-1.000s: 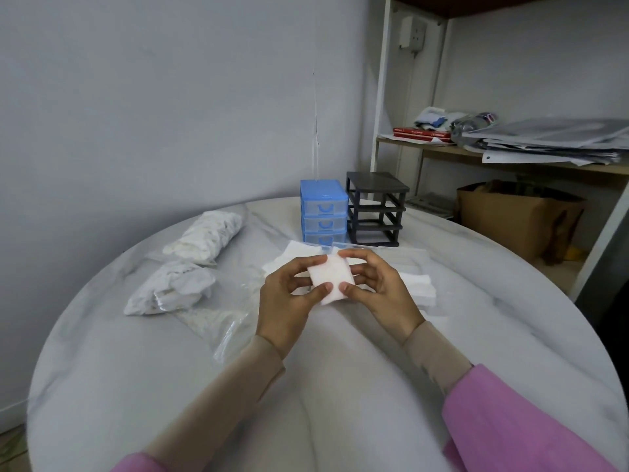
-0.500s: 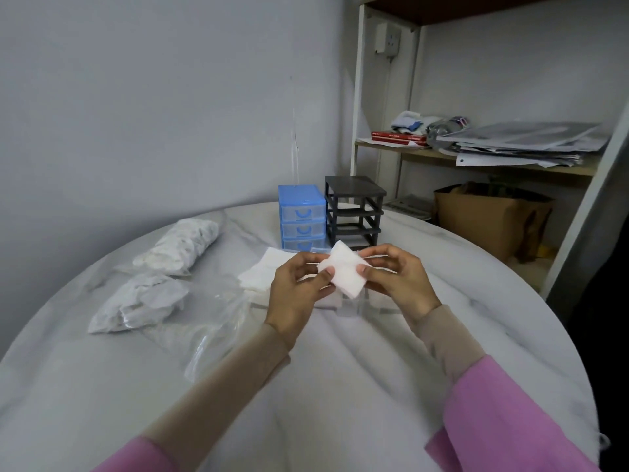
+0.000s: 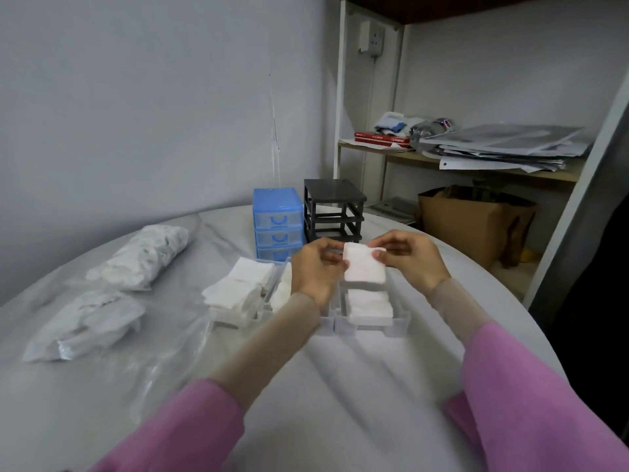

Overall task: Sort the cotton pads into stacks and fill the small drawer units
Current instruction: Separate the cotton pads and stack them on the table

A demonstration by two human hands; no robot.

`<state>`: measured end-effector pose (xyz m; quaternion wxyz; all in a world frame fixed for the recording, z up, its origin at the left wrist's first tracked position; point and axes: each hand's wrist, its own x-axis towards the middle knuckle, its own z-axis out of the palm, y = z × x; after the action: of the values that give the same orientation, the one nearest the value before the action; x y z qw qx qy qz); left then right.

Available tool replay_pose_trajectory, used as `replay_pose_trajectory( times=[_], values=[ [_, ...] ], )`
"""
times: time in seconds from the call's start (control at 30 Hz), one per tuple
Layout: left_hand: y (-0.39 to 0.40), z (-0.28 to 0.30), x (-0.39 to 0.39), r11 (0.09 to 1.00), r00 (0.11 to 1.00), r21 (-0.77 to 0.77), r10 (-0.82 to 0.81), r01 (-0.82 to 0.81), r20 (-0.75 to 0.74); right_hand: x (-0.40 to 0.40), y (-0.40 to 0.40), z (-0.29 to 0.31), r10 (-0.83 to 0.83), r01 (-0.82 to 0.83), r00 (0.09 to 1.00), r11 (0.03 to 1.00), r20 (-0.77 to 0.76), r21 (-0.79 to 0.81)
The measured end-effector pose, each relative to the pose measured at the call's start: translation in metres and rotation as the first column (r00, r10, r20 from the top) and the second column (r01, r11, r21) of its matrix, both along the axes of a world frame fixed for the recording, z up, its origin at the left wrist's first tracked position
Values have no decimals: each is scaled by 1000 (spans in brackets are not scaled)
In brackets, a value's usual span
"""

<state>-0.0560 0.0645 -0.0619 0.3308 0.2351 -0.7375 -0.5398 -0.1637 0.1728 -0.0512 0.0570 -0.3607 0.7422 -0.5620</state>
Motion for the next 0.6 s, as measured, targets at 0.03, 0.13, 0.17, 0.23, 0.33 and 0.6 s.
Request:
replay_pose_trajectory(
  times=[0.03,0.13,0.17,0.23,0.33,0.6],
  values=[
    [-1,-3,-4,1000,1000,-4,1,-1,17,-4,-1,-1,-1,2,999,999,-37,39],
    [1,-9,-12,994,997,-106,20,-12,79,-11,-3,-6,-16,30,993,992,-117,120],
    [2,-11,-15,987,994,-161,29,-12,102,-12,-4,-8,-22,41,991,989,-133,141],
    [3,-12,-18,953,977,-302,84,-22,195,-12,-6,-12,-19,49,986,982,-164,183],
    [3,-12,-22,802,895,-598,279,-18,347,-13,-8,-17,-18,68,970,978,-242,199],
    [10,-9,-22,656,842,-754,383,42,381,-16,-6,-24,39,100,915,943,-401,318]
  ],
)
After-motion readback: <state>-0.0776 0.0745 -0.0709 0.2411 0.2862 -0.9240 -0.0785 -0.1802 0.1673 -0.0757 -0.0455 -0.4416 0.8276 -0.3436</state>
